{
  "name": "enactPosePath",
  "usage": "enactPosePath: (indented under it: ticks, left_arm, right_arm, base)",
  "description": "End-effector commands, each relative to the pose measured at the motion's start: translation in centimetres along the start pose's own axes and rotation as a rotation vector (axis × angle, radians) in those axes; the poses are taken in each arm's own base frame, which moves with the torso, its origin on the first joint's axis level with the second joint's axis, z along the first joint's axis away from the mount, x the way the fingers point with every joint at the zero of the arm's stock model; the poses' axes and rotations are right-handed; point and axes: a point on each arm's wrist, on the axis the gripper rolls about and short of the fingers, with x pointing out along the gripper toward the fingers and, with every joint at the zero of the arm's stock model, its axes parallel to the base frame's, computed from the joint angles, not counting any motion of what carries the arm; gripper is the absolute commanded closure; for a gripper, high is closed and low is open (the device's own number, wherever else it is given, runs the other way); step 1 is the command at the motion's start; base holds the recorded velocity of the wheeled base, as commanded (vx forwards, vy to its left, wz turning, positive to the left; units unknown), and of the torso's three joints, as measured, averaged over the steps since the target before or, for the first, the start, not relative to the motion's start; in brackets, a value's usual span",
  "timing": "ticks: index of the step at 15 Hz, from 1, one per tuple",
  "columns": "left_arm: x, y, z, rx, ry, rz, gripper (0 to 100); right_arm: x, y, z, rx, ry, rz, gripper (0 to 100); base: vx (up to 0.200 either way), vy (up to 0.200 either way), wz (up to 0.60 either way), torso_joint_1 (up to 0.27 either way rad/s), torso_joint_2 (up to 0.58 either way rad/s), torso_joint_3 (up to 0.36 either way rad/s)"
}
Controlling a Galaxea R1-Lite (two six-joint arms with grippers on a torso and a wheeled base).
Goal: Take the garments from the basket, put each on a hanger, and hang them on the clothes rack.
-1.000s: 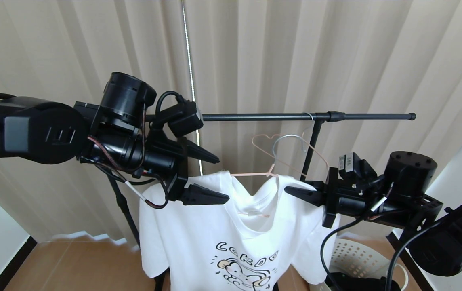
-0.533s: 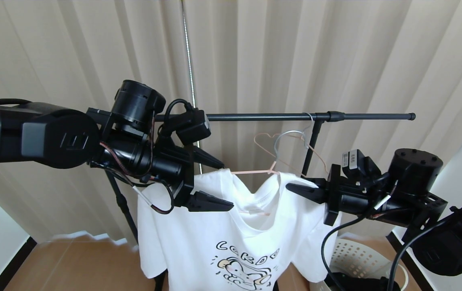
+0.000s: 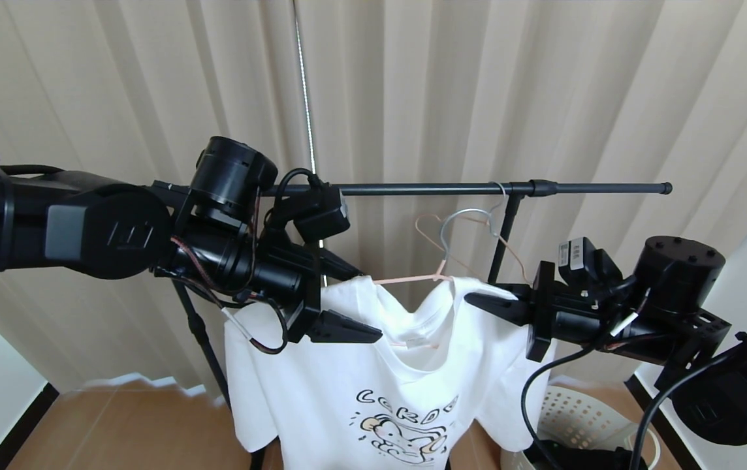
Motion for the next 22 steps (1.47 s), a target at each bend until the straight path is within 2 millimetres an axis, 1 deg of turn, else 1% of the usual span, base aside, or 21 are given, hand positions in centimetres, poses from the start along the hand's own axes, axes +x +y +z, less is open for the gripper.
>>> enactPosePath:
  ticks: [1,6,7,10,13,14,16,17,19,22]
  left_arm:
    - [0.0,0.0,-0.2,-0.005,0.004,-0.001,100]
    - [0.1,-0.2,-0.4,-0.006,0.006,-0.004,100]
    - [0.0,-0.3,-0.5,-0.009,0.008,-0.004,100]
    - [-0.3,-0.3,-0.6,-0.011,0.008,0.002,100]
    - [-0.6,-0.2,-0.7,-0.01,0.004,0.015,100]
    - [-0.8,-0.1,-0.8,-0.008,0.0,0.024,100]
    - [-1.4,0.2,-1.0,0.009,-0.02,0.063,100]
    - [-1.4,0.2,-1.0,0.009,-0.02,0.063,100]
    - [-2.6,0.2,-2.0,0.037,-0.053,0.134,100]
    - [-3.7,0.0,-3.5,0.083,-0.097,0.223,100]
  right_arm:
    - [0.0,0.0,0.1,-0.004,-0.003,-0.001,100]
    - [-0.2,0.2,0.1,-0.003,-0.001,0.0,100]
    - [-0.6,0.6,0.2,-0.025,-0.011,-0.003,100]
    - [-0.9,0.8,0.7,-0.05,-0.029,-0.007,100]
    - [-1.0,0.8,0.7,-0.048,-0.025,-0.007,100]
    - [-1.0,0.8,0.7,-0.047,-0.025,-0.007,0]
    - [-1.1,0.7,0.7,-0.047,-0.024,-0.012,0]
    - [-1.1,0.7,0.7,-0.047,-0.024,-0.012,0]
    - [-1.2,0.3,0.8,-0.054,-0.028,-0.026,0]
    - [-1.3,0.1,0.8,-0.056,-0.029,-0.032,0]
  base:
    - [0.0,0.0,0.0,0.0,0.0,0.0]
    - [0.0,0.0,0.0,0.0,0.0,0.0]
    - [0.0,0.0,0.0,0.0,0.0,0.0]
    - [0.0,0.0,0.0,0.0,0.0,0.0]
    - [0.0,0.0,0.0,0.0,0.0,0.0]
    - [0.0,0.0,0.0,0.0,0.0,0.0]
    - [0.0,0.0,0.0,0.0,0.0,0.0]
    - [0.0,0.0,0.0,0.0,0.0,0.0]
    - [0.0,0.0,0.0,0.0,0.0,0.0]
    - [0.0,0.0,0.0,0.0,0.0,0.0]
